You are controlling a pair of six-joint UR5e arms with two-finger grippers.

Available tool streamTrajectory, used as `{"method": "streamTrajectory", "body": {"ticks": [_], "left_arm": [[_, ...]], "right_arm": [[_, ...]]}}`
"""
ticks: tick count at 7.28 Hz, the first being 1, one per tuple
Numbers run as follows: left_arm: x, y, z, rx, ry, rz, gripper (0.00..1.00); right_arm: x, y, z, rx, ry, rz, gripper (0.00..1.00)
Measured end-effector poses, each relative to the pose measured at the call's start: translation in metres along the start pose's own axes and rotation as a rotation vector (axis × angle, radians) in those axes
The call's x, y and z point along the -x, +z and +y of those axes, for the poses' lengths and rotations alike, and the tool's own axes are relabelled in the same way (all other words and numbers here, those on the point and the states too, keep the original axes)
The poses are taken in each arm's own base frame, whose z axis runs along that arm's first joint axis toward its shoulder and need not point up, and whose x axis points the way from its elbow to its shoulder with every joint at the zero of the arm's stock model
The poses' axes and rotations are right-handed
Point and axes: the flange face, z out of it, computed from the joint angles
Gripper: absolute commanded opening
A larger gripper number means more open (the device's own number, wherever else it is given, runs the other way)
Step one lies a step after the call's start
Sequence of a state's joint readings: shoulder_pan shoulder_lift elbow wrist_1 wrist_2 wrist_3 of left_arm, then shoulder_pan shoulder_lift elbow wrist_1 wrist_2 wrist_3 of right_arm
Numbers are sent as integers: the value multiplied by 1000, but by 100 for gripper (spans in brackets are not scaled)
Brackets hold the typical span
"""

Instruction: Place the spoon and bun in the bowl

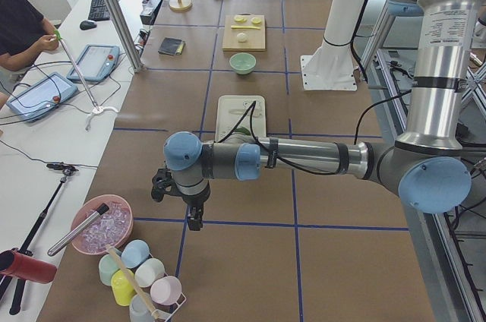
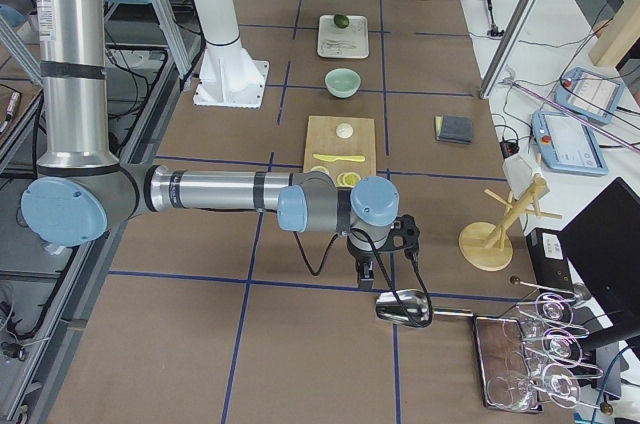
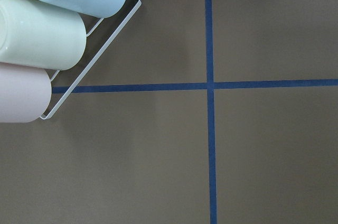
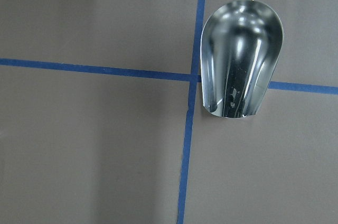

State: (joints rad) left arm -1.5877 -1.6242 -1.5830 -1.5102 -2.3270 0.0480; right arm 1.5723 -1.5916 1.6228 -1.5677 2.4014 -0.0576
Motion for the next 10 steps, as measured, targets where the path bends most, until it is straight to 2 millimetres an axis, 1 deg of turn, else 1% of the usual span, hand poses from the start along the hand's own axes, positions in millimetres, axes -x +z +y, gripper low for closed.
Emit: {"method": "streamTrajectory", "body": {"ticks": [1, 2, 3, 4, 5, 6, 7, 8, 9, 10], "left_arm": [[-2, -2, -1, -4, 5, 0, 100], [-10, -6, -3, -14, 20, 0, 100], [-35, -11, -9, -26, 66, 0, 100], [-80, -11, -19, -41, 135, 6, 100], [-139, -11, -29, -76, 191, 23, 100], [-201, -13, -34, -125, 220, 58, 100], [-257, -15, -34, -168, 223, 107, 100], [-302, -17, -33, -196, 210, 158, 100], [-338, -14, -31, -210, 193, 198, 100], [-376, -2, -24, -225, 170, 218, 100]], "right_arm": [[1, -1, -1, -2, -2, 0, 100], [1, -1, -2, -6, -6, 0, 100], [4, -3, -4, -11, -11, 0, 100], [7, -6, -6, -18, -19, -1, 100], [10, -10, -9, -25, -26, -2, 100], [15, -14, -14, -35, -36, -2, 100], [21, -19, -19, -45, -48, -1, 100], [29, -27, -27, -59, -66, 2, 100], [40, -37, -38, -77, -85, 5, 100], [46, -42, -43, -87, -93, 5, 100]]}}
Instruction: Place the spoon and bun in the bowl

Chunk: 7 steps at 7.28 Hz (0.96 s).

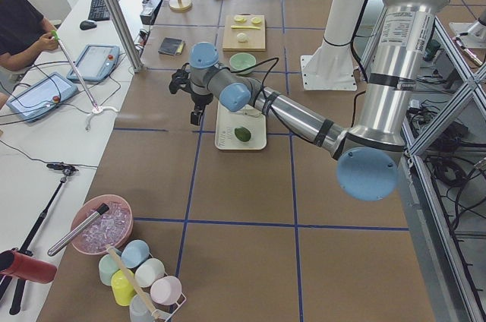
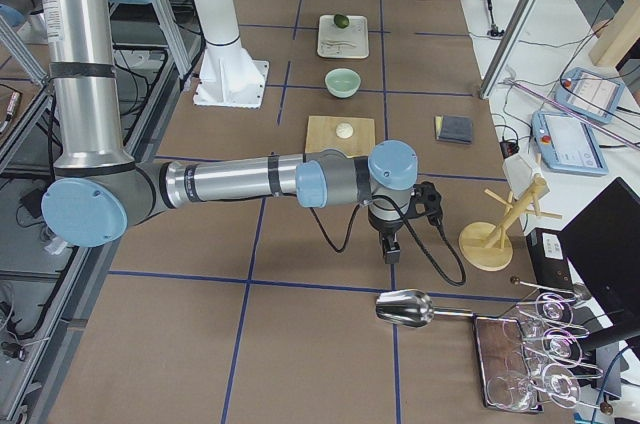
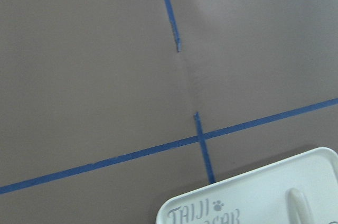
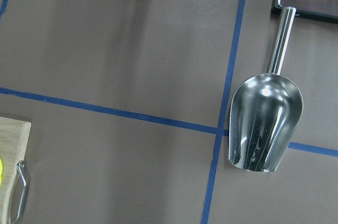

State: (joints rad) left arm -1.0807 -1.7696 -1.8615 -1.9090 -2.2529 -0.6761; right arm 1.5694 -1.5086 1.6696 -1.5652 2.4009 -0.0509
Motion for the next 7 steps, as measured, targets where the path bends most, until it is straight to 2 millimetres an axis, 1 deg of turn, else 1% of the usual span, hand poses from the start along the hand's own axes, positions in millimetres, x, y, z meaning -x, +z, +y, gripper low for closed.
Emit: {"method": "streamTrajectory", "body": {"ticks": [2, 3, 4, 5, 6, 7], "left_arm": [[-71, 61, 26, -38, -64, -14, 99], [-101, 87, 41, -52, -97, -23, 97], [-125, 110, 57, -64, -119, -36, 95], [-142, 130, 67, -70, -131, -52, 92], [-152, 149, 74, -72, -142, -70, 89], [-159, 163, 81, -74, -147, -85, 87]], "right_arm": [[6, -3, -5, -9, -3, -2, 100], [9, -2, -6, -8, 16, -4, 100], [21, 2, -10, -8, 55, -7, 100], [36, 4, -14, -17, 84, -12, 100], [51, 6, -18, -26, 103, -19, 100], [64, 7, -21, -31, 105, -27, 100]]}}
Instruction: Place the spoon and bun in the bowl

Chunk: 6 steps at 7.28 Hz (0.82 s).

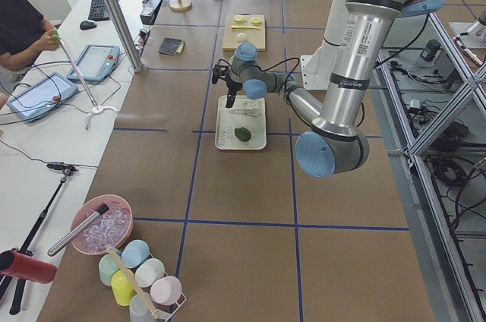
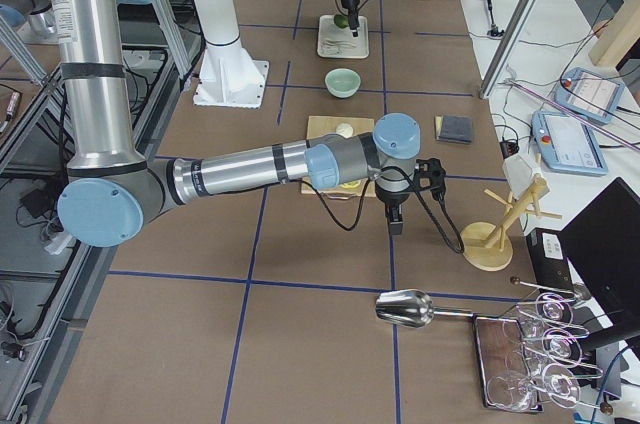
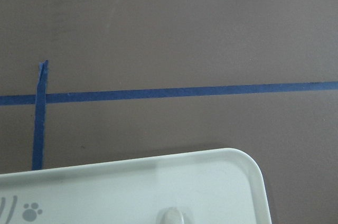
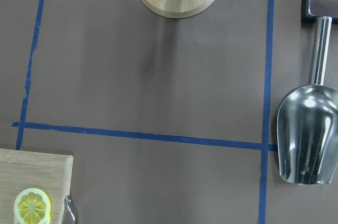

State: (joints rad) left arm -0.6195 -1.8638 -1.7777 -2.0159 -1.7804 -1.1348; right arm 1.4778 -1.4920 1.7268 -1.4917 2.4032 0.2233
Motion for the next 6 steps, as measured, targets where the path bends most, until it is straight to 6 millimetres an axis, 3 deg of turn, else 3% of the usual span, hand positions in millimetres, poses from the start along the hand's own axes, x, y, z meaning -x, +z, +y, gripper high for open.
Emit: {"method": "streamTrajectory", "body": {"ticks": [3, 6], "left_arm": [[-3, 17, 14, 9, 3, -25, 77], [3, 31, 23, 35, 3, -47, 68]], "right_arm": [[39, 1, -1, -3, 24, -20, 100], [62, 3, -2, 1, 43, -32, 100]]}}
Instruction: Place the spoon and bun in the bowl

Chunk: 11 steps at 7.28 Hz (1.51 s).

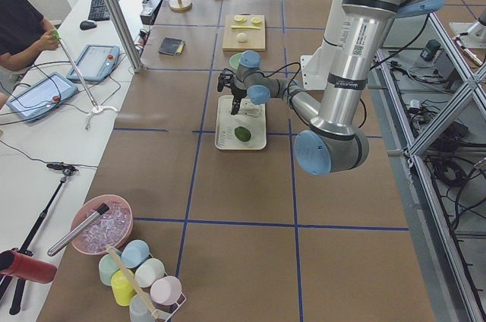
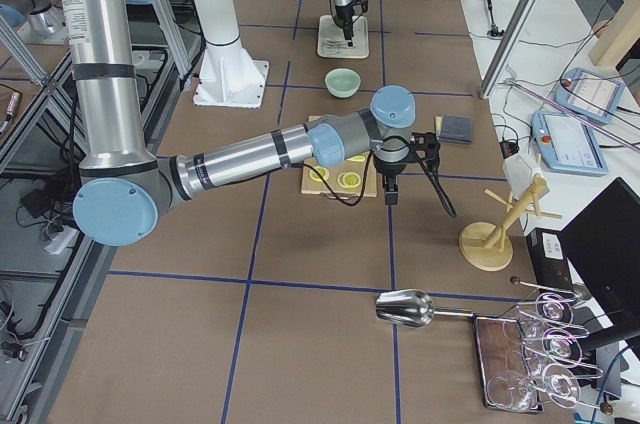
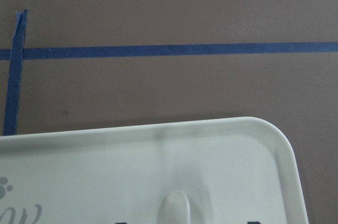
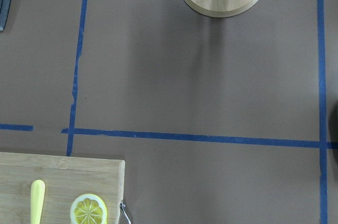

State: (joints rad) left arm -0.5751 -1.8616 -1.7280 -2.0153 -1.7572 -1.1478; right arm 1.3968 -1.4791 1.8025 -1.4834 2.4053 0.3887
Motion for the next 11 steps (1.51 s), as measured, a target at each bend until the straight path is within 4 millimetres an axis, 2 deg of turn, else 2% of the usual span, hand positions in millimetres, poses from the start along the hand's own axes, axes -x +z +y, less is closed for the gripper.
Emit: {"method": "streamTrajectory", "body": {"ticks": [4, 6, 9, 11], "left_arm": [[-1, 2, 5, 13, 2, -2, 64], [-1, 2, 10, 21, 6, -4, 56], [0, 3, 13, 29, 7, -8, 36], [0, 6, 16, 44, 8, -9, 12]], "right_arm": [[11, 2, -1, 2, 8, -5, 100], [42, 7, 3, 11, 32, -16, 100], [93, 17, 7, 28, 63, -39, 100], [130, 26, 3, 31, 75, -43, 100]]}}
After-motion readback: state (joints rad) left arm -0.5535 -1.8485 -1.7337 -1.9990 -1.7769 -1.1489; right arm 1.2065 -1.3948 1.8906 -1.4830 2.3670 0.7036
